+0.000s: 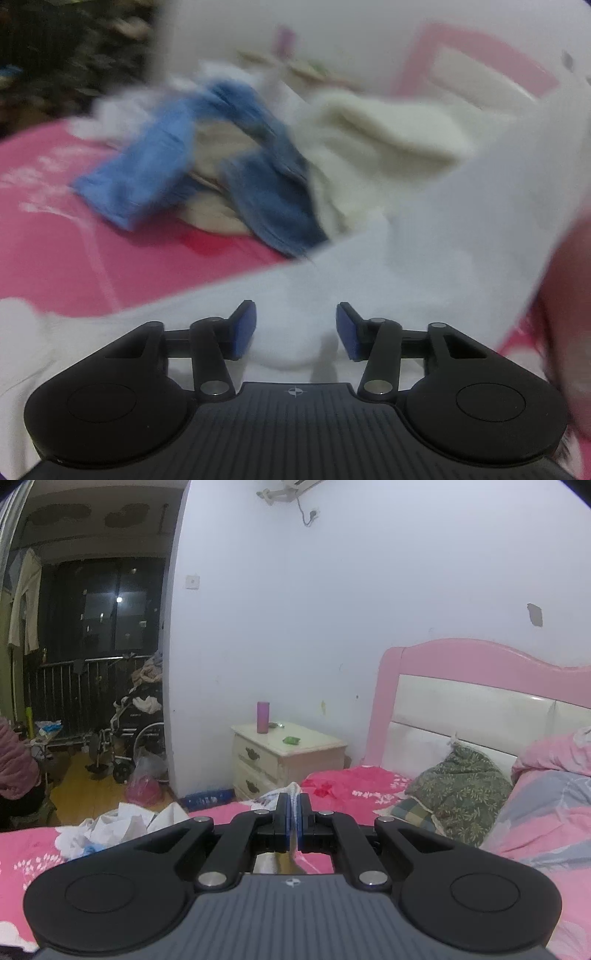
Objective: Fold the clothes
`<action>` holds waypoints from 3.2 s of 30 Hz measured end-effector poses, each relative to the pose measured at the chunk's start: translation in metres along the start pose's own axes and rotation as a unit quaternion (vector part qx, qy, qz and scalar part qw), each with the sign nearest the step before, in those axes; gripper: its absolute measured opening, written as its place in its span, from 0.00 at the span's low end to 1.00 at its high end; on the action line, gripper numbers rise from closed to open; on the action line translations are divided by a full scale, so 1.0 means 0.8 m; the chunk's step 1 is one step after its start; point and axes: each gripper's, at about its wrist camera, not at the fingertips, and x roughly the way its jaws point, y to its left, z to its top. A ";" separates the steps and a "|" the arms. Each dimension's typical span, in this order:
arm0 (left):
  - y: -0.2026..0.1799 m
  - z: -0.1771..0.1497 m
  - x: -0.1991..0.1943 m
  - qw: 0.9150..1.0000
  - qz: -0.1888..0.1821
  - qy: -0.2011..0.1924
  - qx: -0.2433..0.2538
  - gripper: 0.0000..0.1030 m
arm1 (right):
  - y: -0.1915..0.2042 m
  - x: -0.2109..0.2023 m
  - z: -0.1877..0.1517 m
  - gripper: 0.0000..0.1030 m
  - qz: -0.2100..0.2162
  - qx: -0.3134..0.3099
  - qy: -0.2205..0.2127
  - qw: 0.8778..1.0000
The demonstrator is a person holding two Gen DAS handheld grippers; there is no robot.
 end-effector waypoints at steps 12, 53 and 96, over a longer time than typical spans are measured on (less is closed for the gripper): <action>-0.041 0.009 0.094 0.983 0.162 -0.031 0.075 0.42 | 0.000 -0.009 -0.021 0.03 0.003 -0.019 0.003 1.000; -0.007 -0.291 -0.331 0.968 -0.117 0.050 -0.218 0.49 | 0.182 -0.374 -0.348 0.14 0.510 -0.526 0.232 0.640; -0.198 -0.322 -0.187 0.946 -0.207 0.193 -0.158 0.05 | 0.070 -0.288 -0.320 0.06 0.345 -0.194 0.394 0.830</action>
